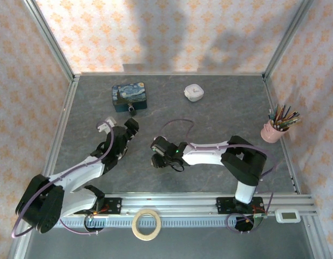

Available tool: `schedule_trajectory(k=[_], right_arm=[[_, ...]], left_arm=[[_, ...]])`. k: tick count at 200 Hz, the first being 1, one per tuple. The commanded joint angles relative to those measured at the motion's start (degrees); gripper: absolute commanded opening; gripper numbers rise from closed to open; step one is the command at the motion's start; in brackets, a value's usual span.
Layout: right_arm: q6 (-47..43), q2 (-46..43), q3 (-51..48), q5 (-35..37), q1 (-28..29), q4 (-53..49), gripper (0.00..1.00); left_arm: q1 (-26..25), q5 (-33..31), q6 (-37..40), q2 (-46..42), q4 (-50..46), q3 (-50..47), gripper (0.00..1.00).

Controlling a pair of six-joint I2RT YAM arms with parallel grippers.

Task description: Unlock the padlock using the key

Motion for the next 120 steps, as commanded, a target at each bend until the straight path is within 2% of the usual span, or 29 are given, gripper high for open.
schedule_trajectory(k=[1, 9, 22, 39, 83, 120], right_arm=[[2.0, 2.0, 2.1, 1.7, 0.1, -4.0, 0.37], [2.4, 2.4, 2.0, 1.5, 0.1, -4.1, 0.32], [3.9, 2.6, 1.1, 0.6, 0.1, -3.6, 0.16], [5.9, 1.3, -1.1, -1.8, -1.3, -1.0, 0.00], [10.9, -10.9, -11.8, -11.4, -11.0, 14.4, 0.00], [9.2, -18.7, -12.7, -9.1, -15.0, 15.9, 0.00]], left_arm=[[1.0, -4.4, -0.7, -3.8, -0.1, -2.5, 0.90], [1.1, -4.9, -0.7, -4.8, -0.3, -2.9, 0.90], [1.2, -5.5, -0.5, -5.8, -0.5, -3.2, 0.90], [1.3, -4.6, 0.1, -5.9, 0.8, -3.2, 0.91], [1.2, 6.4, 2.7, -1.5, 9.0, -1.5, 0.90], [0.2, 17.2, 1.1, 4.7, 21.5, -0.1, 0.87]])
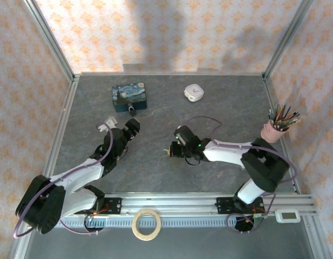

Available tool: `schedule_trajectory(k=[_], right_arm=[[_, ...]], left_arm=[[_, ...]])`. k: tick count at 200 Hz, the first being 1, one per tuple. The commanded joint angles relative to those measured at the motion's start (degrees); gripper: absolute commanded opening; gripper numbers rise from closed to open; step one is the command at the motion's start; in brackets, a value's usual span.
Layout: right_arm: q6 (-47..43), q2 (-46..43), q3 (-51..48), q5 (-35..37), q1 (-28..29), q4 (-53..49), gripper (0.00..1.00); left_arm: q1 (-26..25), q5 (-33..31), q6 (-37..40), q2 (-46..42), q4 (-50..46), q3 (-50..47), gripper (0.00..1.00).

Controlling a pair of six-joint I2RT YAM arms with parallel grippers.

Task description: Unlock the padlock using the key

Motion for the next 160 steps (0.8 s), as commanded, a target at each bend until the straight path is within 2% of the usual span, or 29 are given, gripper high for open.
schedule_trajectory(k=[1, 42, 60, 76, 105, 132, 160], right_arm=[[0.3, -5.7, 0.4, 0.5, -1.2, 5.2, 0.00], [-2.6, -13.2, -1.0, 9.4, -3.0, 13.3, 0.00], [-6.9, -15.2, -1.9, 11.5, -3.0, 18.1, 0.00], [-10.7, -15.7, -1.9, 14.8, -3.0, 19.0, 0.00], [-15.4, -15.0, -1.0, 17.0, -3.0, 20.4, 0.00], [-17.3, -14.2, -0.8, 16.6, -3.0, 22.9, 0.00], [-19.3, -14.0, -0.8, 15.1, -3.0, 23.7, 0.00]], left_arm=[[-0.8, 8.9, -0.3, 3.2, 11.7, 2.4, 0.86], [-6.3, 17.4, 1.0, 12.0, 22.8, 7.3, 0.78], [-6.8, 21.8, 0.5, 15.2, 29.0, 8.4, 0.70], [-6.8, 24.1, 0.1, 16.2, 32.6, 8.7, 0.68], [-6.8, 26.2, 1.9, 16.1, 33.4, 9.7, 0.68], [-6.8, 27.0, 3.2, 16.1, 31.9, 11.0, 0.75], [-6.5, 24.8, 7.2, 15.7, 26.8, 12.4, 0.72]])
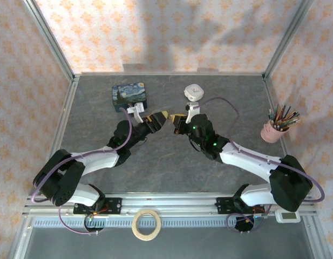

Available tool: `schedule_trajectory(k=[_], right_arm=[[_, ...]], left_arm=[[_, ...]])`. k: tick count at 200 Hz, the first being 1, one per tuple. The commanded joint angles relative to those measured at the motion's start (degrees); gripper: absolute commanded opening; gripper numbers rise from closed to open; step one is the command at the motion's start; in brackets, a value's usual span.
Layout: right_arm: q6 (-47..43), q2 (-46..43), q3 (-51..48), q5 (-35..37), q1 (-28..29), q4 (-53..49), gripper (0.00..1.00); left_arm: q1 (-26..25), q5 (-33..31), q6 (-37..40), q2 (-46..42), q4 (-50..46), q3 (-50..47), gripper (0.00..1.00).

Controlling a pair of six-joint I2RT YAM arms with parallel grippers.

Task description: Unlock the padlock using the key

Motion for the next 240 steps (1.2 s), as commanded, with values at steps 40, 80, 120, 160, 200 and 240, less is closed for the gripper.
schedule_trajectory(k=[40, 80, 120, 160, 200, 240], right_arm=[[-5.1, -0.4, -0.1, -2.1, 0.1, 3.3, 0.00], [-5.0, -0.4, -0.3, -2.6, 0.1, 3.8, 0.00], [-4.9, -0.3, -0.2, -2.2, 0.1, 3.7, 0.00], [-5.1, 0.1, 0.0, -2.2, 0.1, 3.3, 0.00], [-7.9, 0.2, 2.1, -1.9, -0.2, -0.1, 0.34], [-11.1, -3.2, 3.7, -17.2, -8.3, -3.0, 0.56]], left_arm=[[0.9, 1.4, 8.3, 1.2, -5.7, 5.1, 0.55], [0.9, 5.5, 8.3, 3.4, -6.2, 7.5, 0.33], [0.9, 6.0, 8.7, 3.3, -7.3, 7.8, 0.20], [1.0, 5.0, 9.1, 2.3, -7.7, 7.3, 0.11], [1.3, 4.6, 11.2, 0.9, -10.2, 7.6, 0.00], [1.6, 5.3, 14.5, -1.2, -12.5, 7.3, 0.00]])
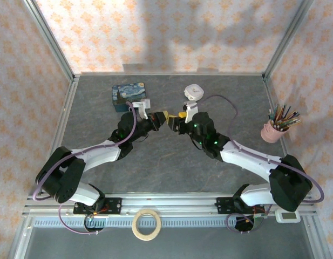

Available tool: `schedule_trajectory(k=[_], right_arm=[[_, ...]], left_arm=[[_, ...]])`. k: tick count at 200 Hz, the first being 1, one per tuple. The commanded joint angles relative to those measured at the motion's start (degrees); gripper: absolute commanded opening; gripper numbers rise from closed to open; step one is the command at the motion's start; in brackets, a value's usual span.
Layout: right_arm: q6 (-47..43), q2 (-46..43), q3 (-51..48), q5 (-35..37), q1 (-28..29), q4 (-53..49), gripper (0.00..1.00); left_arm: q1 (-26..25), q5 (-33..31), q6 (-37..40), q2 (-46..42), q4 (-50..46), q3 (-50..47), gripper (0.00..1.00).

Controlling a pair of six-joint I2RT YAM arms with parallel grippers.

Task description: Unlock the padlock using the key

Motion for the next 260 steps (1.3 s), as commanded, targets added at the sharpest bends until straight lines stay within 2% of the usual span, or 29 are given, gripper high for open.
schedule_trajectory(k=[1, 27, 39, 88, 160, 182, 211, 235, 260], right_arm=[[-2.8, -3.1, 2.7, -11.1, -5.1, -1.8, 0.56], [-1.9, -2.9, 3.6, -27.2, -11.1, -1.1, 0.51], [-1.8, -1.9, 4.4, -32.3, -12.3, -1.1, 0.47], [-0.6, 1.2, 5.7, -41.9, -12.6, 0.1, 0.41], [1.3, 3.9, 5.0, -45.9, -12.6, 1.9, 0.33], [-0.4, 3.9, 5.2, -42.6, -12.6, -0.2, 0.37], [0.1, 4.6, 5.5, -43.0, -12.6, -0.2, 0.37], [-0.3, 4.6, 5.2, -41.1, -12.6, -0.4, 0.47], [-0.2, 4.8, 5.4, -40.3, -12.6, -0.6, 0.51]], left_arm=[[0.4, 0.6, 3.8, -2.8, -1.9, 1.0, 0.00], [1.1, 4.0, 6.3, -4.2, -2.0, 0.8, 0.00], [1.4, 6.3, 6.9, -4.6, -2.2, 1.3, 0.00], [1.5, 11.3, 8.9, -4.8, -4.1, 2.9, 0.00], [1.6, 15.3, 7.9, -4.1, -1.7, 3.7, 0.00], [1.6, 16.0, 7.7, -4.3, -1.1, 3.7, 0.00], [1.6, 16.7, 7.7, -4.6, -0.9, 3.8, 0.00], [1.8, 17.2, 7.7, -4.7, -1.1, 4.1, 0.00], [1.9, 17.2, 7.6, -4.9, -1.0, 3.9, 0.00]])
